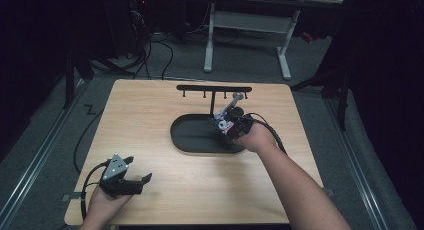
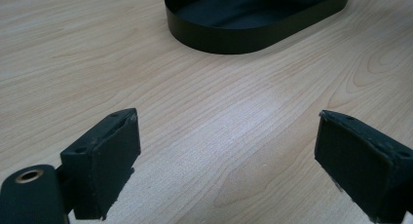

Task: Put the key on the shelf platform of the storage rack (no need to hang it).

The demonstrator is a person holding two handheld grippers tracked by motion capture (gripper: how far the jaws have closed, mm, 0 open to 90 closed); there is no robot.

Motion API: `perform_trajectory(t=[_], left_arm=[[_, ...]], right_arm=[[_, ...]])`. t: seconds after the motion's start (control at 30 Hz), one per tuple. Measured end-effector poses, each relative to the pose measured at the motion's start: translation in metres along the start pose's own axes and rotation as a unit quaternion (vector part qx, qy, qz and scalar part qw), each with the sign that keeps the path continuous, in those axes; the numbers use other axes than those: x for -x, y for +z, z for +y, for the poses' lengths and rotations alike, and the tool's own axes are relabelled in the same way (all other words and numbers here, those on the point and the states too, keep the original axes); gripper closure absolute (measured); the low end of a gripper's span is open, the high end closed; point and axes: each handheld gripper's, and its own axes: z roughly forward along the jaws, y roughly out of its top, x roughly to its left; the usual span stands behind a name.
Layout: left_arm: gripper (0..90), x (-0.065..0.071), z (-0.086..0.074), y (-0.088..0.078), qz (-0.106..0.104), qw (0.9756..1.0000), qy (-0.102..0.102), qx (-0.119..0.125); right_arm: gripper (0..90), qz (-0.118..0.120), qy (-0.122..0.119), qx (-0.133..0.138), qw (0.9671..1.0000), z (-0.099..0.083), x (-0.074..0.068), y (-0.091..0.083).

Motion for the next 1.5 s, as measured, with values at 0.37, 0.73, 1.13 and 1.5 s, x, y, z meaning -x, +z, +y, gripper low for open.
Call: perform_trajectory(t=[0.37,0.73,1.13,1.5], left_arm=[[10.2,0.002,0.001,0.001,-0.001,1.0,0.004,-0.004],[10.4,0.002,0.001,-0.001,0.0,1.0,0.004,-0.003],[10.7,0.002,0.001,0.0,-0.003,1.0,0.002,-0.003],[10.7,0.002,0.001,-0.001,-0.002,1.0,0.002,-0.003]], right_arm=[[47.4,0.002,0.007,-0.001,1.0,0.004,0.0,0.013],[46.9,0.004,0.013,-0.012,0.9998,-0.001,0.003,0.028],[45.0,0.012,0.02,-0.015,0.9996,-0.004,0.002,0.041],[39.0,0.018,0.02,-0.011,0.9996,-0.005,0.002,0.043]])
